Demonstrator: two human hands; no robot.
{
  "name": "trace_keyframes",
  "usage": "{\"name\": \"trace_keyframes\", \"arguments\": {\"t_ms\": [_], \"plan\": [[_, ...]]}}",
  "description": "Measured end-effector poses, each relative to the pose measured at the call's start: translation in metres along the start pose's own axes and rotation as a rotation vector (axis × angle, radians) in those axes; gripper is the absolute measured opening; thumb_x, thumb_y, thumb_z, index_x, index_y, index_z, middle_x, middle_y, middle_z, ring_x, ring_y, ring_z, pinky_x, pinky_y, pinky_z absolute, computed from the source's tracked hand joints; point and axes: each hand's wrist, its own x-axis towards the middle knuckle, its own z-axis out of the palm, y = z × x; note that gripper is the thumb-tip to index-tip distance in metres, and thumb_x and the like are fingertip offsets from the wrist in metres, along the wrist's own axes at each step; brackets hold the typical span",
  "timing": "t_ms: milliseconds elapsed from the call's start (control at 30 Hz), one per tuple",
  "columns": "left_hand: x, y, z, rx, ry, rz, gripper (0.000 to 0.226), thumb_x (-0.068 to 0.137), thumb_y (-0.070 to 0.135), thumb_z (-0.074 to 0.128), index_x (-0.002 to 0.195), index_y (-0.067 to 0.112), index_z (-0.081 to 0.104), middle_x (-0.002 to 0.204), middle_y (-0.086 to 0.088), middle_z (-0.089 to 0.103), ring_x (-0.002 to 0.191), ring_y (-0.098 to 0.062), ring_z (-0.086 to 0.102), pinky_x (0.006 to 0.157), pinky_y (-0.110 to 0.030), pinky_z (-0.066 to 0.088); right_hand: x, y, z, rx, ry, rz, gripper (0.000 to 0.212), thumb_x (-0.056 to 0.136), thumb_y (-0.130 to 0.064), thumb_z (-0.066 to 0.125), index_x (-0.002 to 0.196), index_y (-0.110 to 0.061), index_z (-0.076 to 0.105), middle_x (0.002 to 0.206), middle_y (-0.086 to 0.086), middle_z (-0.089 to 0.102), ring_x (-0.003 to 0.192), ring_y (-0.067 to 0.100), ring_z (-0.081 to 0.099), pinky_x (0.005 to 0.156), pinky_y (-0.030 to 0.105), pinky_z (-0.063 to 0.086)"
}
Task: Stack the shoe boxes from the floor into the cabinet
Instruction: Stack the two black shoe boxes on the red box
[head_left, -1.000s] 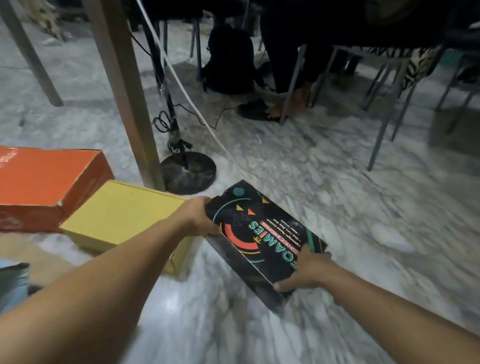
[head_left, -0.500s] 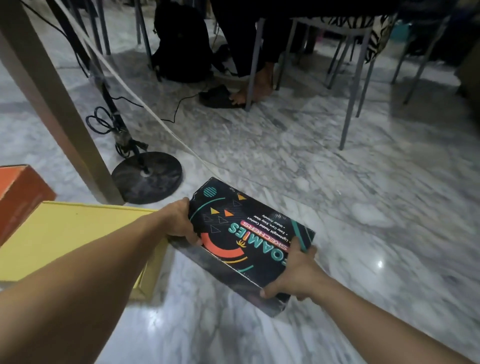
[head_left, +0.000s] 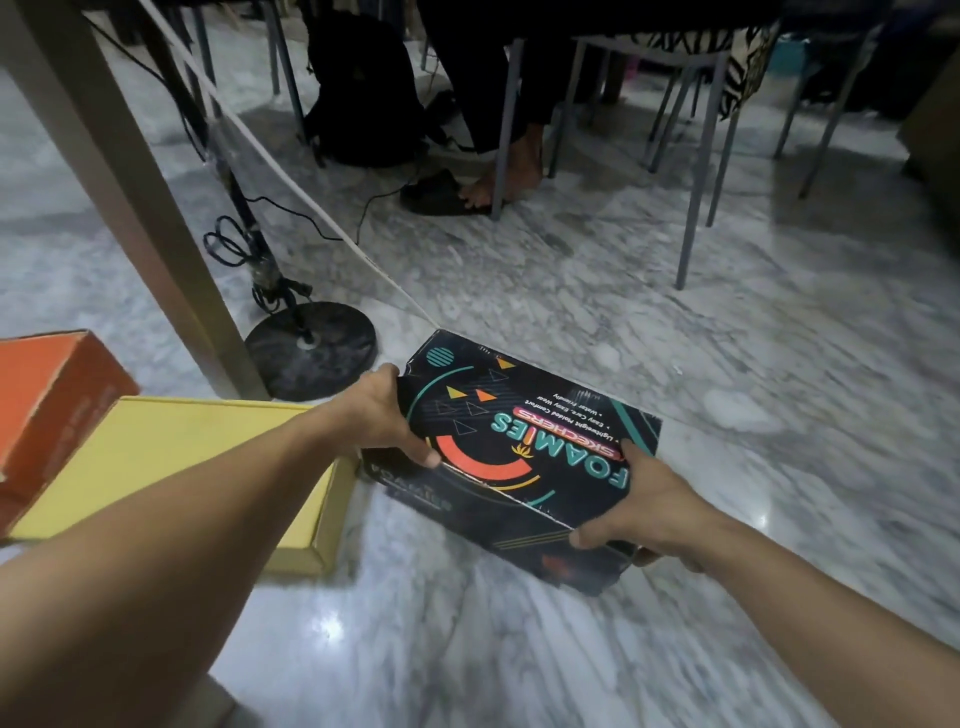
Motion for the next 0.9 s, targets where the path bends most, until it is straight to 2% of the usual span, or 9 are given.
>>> {"name": "trace_keyframes", "arguments": {"t_ms": [133, 233, 300, 400, 533, 600, 700, 767, 900], "plan": [[-0.024, 0.006, -0.021, -0.066, 0.02, 0.042, 0.108, 0.031, 0.033, 0.099, 0.124, 0.014, 0.048, 0.117, 0.0, 0.063, 0.109, -0.019, 0.059, 0.097, -0.035, 0.051, -0.021, -0.025, -0.018, 0.009, -0.008, -0.057, 0.092, 0.031, -0.032, 0.096, 0.11, -0.03, 0.049, 0.107, 0.0, 0.064, 0.09, 0.025, 0.066, 0.051, 0.048, 0.06], [-0.05, 0.008, -0.043, -0.086, 0.063, 0.063, 0.089, 0.035, 0.034, 0.099, 0.11, 0.026, 0.051, 0.106, 0.008, 0.064, 0.103, -0.014, 0.06, 0.089, -0.026, 0.052, -0.037, -0.049, -0.031, -0.018, 0.0, -0.102, 0.093, 0.027, -0.032, 0.097, 0.103, -0.034, 0.043, 0.101, -0.004, 0.064, 0.085, 0.022, 0.067, 0.048, 0.048, 0.059], [-0.07, 0.004, -0.061, -0.122, 0.077, 0.054, 0.082, 0.038, 0.033, 0.099, 0.103, 0.031, 0.048, 0.098, 0.016, 0.06, 0.098, -0.012, 0.059, 0.08, -0.02, 0.051, -0.046, -0.066, -0.035, -0.037, -0.02, -0.139, 0.1, 0.025, -0.033, 0.097, 0.109, -0.035, 0.044, 0.098, -0.005, 0.065, 0.08, 0.023, 0.068, 0.046, 0.045, 0.058], [-0.1, -0.006, -0.086, -0.134, 0.13, -0.004, 0.093, 0.037, 0.038, 0.098, 0.112, 0.021, 0.045, 0.105, 0.011, 0.057, 0.101, -0.014, 0.058, 0.087, -0.026, 0.051, -0.06, -0.092, -0.038, -0.092, -0.06, -0.205, 0.122, 0.027, -0.03, 0.099, 0.134, -0.032, 0.041, 0.098, -0.009, 0.062, 0.077, 0.021, 0.068, 0.043, 0.037, 0.055], [-0.15, -0.021, -0.105, -0.214, 0.214, -0.06, 0.072, 0.039, 0.035, 0.098, 0.086, 0.032, 0.044, 0.089, 0.019, 0.057, 0.078, 0.004, 0.056, 0.056, -0.007, 0.046, -0.072, -0.125, -0.031, -0.167, -0.123, -0.333, 0.114, 0.022, -0.034, 0.098, 0.124, -0.034, 0.047, 0.095, -0.008, 0.065, 0.077, 0.02, 0.068, 0.043, 0.04, 0.056], [-0.183, -0.032, -0.106, -0.238, 0.282, -0.103, 0.071, 0.039, 0.032, 0.098, 0.087, 0.033, 0.046, 0.089, 0.019, 0.06, 0.081, 0.0, 0.059, 0.064, -0.014, 0.049, -0.083, -0.135, -0.021, -0.199, -0.166, -0.385, 0.13, 0.029, -0.028, 0.101, 0.143, -0.028, 0.038, 0.1, -0.012, 0.061, 0.081, 0.018, 0.065, 0.042, 0.035, 0.055], [-0.244, -0.045, -0.11, -0.25, 0.369, -0.162, 0.065, 0.043, 0.023, 0.098, 0.094, 0.027, 0.058, 0.094, 0.014, 0.068, 0.089, -0.011, 0.068, 0.077, -0.024, 0.055, -0.111, -0.152, -0.002, -0.231, -0.224, -0.473, 0.138, 0.033, -0.029, 0.1, 0.151, -0.022, 0.028, 0.112, -0.007, 0.054, 0.082, 0.015, 0.062, 0.045, 0.034, 0.056], [-0.296, -0.052, -0.114, -0.268, 0.444, -0.231, 0.059, 0.046, 0.022, 0.097, 0.092, 0.025, 0.06, 0.091, 0.015, 0.068, 0.084, -0.009, 0.068, 0.068, -0.019, 0.053, -0.135, -0.169, 0.012, -0.279, -0.279, -0.541, 0.131, 0.033, -0.029, 0.1, 0.147, -0.024, 0.035, 0.111, -0.006, 0.056, 0.082, 0.018, 0.064, 0.046, 0.037, 0.057], [-0.405, -0.054, -0.127, -0.273, 0.579, -0.364, 0.057, 0.05, 0.028, 0.095, 0.097, 0.022, 0.062, 0.086, 0.015, 0.065, 0.077, -0.007, 0.064, 0.053, -0.009, 0.043, -0.189, -0.197, 0.043, -0.342, -0.396, -0.67, 0.1, 0.025, -0.03, 0.099, 0.11, -0.035, 0.045, 0.099, -0.012, 0.058, 0.085, 0.023, 0.065, 0.045, 0.04, 0.057]]}}
